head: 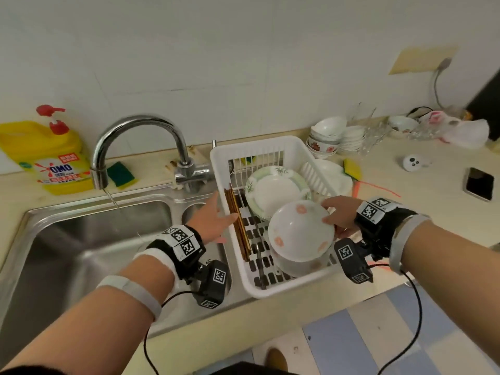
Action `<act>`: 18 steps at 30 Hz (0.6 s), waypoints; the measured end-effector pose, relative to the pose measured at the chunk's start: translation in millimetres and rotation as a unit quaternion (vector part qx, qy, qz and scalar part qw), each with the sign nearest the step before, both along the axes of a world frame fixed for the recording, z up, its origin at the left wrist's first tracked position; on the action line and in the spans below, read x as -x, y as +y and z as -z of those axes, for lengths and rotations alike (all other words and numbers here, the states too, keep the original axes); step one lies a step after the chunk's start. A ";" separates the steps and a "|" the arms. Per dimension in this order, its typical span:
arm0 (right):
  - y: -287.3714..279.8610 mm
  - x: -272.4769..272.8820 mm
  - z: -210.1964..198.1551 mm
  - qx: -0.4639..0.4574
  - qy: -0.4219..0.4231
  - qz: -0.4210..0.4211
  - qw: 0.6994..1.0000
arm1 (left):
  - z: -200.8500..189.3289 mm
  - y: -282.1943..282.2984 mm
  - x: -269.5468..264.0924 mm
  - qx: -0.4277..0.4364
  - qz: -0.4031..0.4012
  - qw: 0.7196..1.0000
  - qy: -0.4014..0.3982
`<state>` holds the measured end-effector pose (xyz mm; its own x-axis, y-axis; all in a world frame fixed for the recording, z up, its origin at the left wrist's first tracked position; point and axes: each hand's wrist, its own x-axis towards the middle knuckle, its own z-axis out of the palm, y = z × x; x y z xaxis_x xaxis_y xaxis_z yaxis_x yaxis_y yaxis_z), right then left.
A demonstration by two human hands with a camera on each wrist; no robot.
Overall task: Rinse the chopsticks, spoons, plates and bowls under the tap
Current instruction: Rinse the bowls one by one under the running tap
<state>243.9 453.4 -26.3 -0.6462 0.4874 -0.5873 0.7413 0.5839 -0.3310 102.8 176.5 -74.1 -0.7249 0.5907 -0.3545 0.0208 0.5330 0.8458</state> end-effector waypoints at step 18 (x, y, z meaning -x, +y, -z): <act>36.4 19.8 35.7 0.045 -0.079 -0.128 0.988 | 2.0 40.5 0.0 0.055 -0.156 0.982 -0.089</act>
